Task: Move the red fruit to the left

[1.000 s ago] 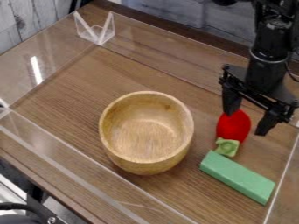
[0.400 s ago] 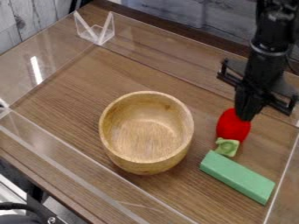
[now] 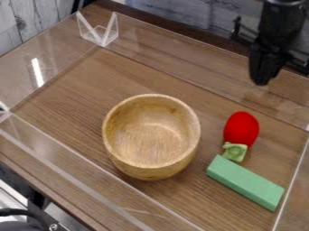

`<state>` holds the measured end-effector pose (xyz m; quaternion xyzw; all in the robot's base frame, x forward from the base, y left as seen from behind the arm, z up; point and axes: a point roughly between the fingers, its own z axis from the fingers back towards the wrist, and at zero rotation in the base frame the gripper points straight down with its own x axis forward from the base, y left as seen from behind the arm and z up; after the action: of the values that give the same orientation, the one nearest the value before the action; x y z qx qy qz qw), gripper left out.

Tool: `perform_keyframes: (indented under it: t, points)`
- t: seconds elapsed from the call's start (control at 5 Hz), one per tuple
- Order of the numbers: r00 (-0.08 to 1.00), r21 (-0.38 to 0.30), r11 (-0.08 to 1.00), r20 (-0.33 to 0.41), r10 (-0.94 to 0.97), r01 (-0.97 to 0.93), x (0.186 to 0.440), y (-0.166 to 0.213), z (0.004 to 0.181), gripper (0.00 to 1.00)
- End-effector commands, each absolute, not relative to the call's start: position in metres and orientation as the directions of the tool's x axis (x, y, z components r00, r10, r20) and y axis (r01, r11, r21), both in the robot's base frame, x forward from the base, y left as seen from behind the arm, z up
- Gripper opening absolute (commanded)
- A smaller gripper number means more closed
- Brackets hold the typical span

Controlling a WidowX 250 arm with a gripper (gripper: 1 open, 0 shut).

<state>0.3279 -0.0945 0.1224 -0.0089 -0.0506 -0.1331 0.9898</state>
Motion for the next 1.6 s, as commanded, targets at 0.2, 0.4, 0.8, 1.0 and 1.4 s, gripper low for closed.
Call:
perform_keyframes:
  t: [0.2, 0.4, 0.8, 1.0, 1.4]
  points:
    - [0.913, -0.016, 0.919, 0.123, -0.39, 0.395, 0.337, -0.105, 0.116, 1.0]
    - [0.907, -0.022, 0.911, 0.105, -0.408, 0.412, 0.335, -0.098, 0.107, 1.0]
    - [0.924, -0.034, 0.924, 0.057, -0.378, 0.38, 0.328, -0.106, 0.075, 1.0]
    - [0.922, -0.036, 0.922, 0.033, -0.385, 0.386, 0.328, -0.112, 0.066, 1.0]
    - [0.949, -0.038, 0.948, 0.023, -0.314, 0.315, 0.33, -0.119, 0.057, 0.0]
